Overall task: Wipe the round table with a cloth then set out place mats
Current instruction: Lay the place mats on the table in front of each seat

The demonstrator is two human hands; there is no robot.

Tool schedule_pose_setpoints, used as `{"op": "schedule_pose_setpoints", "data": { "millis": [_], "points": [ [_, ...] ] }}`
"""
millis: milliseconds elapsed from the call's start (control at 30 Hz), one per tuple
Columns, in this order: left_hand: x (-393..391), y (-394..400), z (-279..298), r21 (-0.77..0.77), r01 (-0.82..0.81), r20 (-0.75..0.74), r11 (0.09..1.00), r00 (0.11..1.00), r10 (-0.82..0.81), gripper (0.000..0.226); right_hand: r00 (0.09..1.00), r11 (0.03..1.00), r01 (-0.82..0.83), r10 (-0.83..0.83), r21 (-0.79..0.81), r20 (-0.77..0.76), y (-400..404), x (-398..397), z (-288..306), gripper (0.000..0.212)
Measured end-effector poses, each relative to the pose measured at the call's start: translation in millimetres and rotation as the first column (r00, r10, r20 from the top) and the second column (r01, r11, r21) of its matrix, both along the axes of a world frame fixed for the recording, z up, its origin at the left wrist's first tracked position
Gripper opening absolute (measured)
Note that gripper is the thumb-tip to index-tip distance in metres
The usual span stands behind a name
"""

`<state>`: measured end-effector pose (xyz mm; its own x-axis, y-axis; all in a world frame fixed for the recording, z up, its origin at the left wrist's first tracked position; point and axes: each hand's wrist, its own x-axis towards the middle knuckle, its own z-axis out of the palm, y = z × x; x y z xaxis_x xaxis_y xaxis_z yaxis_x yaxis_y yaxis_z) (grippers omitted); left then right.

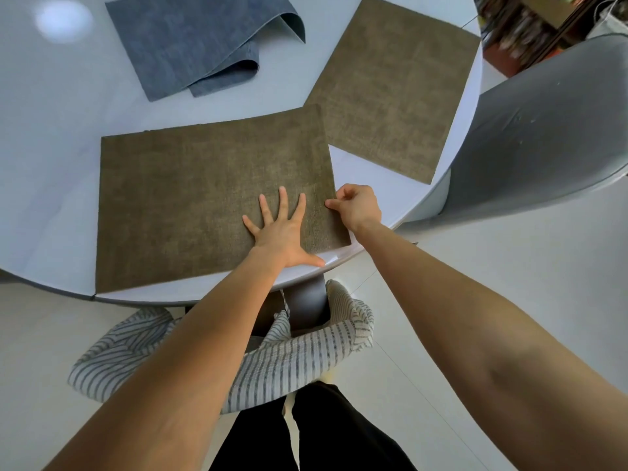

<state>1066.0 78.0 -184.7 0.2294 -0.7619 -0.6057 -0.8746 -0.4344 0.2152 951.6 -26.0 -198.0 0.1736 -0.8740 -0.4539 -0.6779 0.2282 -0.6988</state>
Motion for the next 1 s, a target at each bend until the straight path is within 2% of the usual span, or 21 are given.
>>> {"op": "schedule_pose_setpoints", "data": {
  "millis": [200,267,333,467,567,667,833,1000],
  "points": [
    [-2,-2,0,0.016,-0.014,0.001,1.000,1.000,0.014,0.139,1.000,0.999,-0.012,0.012,-0.035,-0.015,2,-3,-3,0.033],
    [-2,-1,-1,0.007,-0.012,0.003,1.000,1.000,0.012,0.140,0.996,0.995,-0.068,0.063,-0.079,-0.066,3,-7,-4,0.029],
    [-2,-2,-3,0.003,-0.002,0.013,1.000,1.000,0.002,0.139,0.974,0.974,-0.162,0.132,-0.157,-0.184,3,-9,-2,0.021],
    [4,-7,1,-0.042,-0.018,-0.016,0.999,1.000,0.017,0.123,0.928,0.912,-0.276,0.170,-0.303,-0.333,5,-8,5,0.051],
    [21,7,7,-0.255,-0.129,-0.025,0.958,0.992,0.127,0.083,0.879,0.853,-0.398,0.251,-0.337,-0.405,16,-7,8,0.044],
    [65,37,14,-0.386,-0.287,-0.005,0.877,0.951,0.309,0.057,0.847,0.820,-0.507,0.416,-0.265,-0.331,39,22,18,0.026],
    [164,105,25,-0.475,-0.462,0.019,0.749,0.846,0.533,0.045,0.752,0.695,-0.659,0.600,-0.288,-0.274,94,118,32,0.021],
    [247,145,22,-0.377,-0.619,-0.138,0.689,0.773,0.619,0.039,0.697,0.617,-0.717,0.636,-0.324,-0.331,142,207,38,0.030]
  ]
}}
